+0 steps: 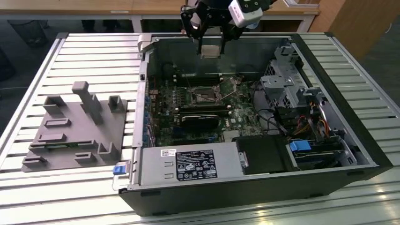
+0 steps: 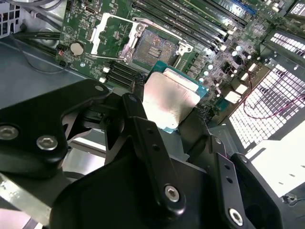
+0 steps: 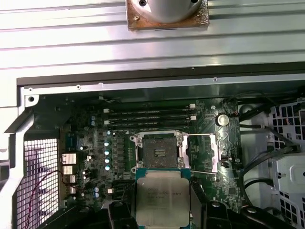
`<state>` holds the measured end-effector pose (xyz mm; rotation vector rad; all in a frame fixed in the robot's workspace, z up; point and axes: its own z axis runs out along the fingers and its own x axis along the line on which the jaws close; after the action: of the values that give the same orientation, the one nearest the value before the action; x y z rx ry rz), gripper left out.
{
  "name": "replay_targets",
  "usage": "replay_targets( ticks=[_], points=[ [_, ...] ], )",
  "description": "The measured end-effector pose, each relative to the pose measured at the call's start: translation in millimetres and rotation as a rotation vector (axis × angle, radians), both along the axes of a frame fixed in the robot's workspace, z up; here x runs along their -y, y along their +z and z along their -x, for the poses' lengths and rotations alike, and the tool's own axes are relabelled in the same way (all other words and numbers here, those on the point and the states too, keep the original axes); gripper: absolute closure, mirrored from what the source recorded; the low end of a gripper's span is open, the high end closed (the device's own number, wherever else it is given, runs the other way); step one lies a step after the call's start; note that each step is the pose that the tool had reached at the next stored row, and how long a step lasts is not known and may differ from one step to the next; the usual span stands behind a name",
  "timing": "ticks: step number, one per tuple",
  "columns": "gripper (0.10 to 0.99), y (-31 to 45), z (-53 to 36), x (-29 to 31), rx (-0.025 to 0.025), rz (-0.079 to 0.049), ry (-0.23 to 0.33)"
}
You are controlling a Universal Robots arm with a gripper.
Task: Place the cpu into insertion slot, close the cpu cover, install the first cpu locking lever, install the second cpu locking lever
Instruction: 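Place the cpu into insertion slot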
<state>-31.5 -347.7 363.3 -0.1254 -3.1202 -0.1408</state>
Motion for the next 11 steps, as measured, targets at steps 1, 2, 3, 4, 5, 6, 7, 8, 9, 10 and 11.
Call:
replay_targets(
  ticks=[1, 2, 3, 4, 5, 6, 7, 8, 9, 10, 11],
  points=[
    [0.545, 0.0, 0.0, 0.0, 0.0000, 0.000, -0.004],
    [0.545, 0.0, 0.0, 0.0, 0.0000, 0.000, -0.008],
    [0.545, 0.0, 0.0, 0.0, 0.0000, 0.000, -0.012],
    [0.545, 0.0, 0.0, 0.0, 0.0000, 0.000, -0.016],
    [0.545, 0.0, 0.0, 0.0, 0.0000, 0.000, -0.020],
    [0.545, 0.0, 0.0, 0.0, 0.0000, 0.000, -0.024],
    [0.545, 0.0, 0.0, 0.0, 0.0000, 0.000, -0.028],
    [0.545, 0.0, 0.0, 0.0, 0.0000, 0.000, -0.033],
    [0.545, 0.0, 0.0, 0.0, 0.0000, 0.000, -0.037],
    [0.545, 0.0, 0.0, 0.0, 0.0000, 0.000, -0.041],
    [0.545, 0.0, 0.0, 0.0, 0.0000, 0.000, -0.046]
  ],
)
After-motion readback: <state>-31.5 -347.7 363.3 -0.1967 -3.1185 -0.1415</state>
